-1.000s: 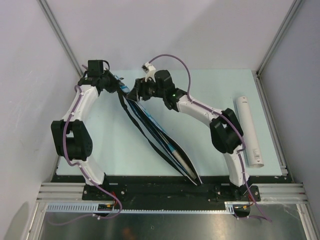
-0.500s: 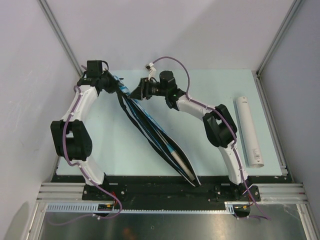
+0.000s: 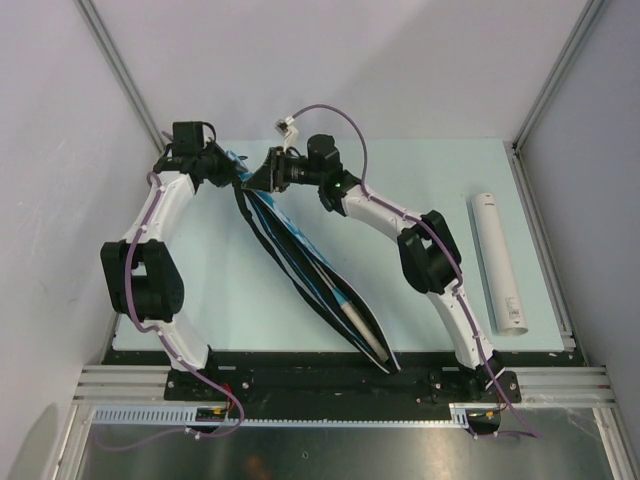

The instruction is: Pack up the badminton gear

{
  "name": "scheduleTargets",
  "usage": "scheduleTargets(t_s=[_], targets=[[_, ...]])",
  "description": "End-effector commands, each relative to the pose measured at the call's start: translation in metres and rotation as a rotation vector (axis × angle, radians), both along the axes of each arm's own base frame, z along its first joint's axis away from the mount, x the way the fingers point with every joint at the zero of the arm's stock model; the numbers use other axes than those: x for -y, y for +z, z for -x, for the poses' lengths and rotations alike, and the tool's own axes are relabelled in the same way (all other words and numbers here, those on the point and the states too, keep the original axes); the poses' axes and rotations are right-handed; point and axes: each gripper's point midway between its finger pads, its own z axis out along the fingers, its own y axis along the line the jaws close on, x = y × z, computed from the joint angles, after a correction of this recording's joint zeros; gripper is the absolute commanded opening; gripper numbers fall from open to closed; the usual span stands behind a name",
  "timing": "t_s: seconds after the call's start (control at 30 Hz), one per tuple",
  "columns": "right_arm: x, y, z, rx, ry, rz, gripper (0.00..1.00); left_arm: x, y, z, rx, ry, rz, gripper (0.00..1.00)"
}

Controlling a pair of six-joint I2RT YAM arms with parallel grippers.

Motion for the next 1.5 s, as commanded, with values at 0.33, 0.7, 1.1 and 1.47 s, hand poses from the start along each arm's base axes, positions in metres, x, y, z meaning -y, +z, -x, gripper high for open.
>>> scheduleTargets(t_s=[0.33, 0.7, 1.1, 1.47], targets=[[-0.004, -0.012, 0.013, 0.131, 0.009, 0.132, 0.43, 0.01, -0.001, 0.017, -0.034, -0.04, 0.02, 0.0], [0.0, -0.009, 0.002, 0.189, -0.01, 0.185, 0.23, 0.01, 0.0, 0.017, -0.032, -0.041, 0.019, 0.0], [0.017, 0.003, 0.018, 0.176, -0.054, 0.254, 0.0, -0.024, 0.004, 0.016, -0.025, 0.08, 0.004, 0.0], [0.048, -0.01, 0.041, 0.17, -0.105, 0.373, 0.0, -0.088, 0.016, 0.017, 0.003, 0.285, -0.048, 0.0]])
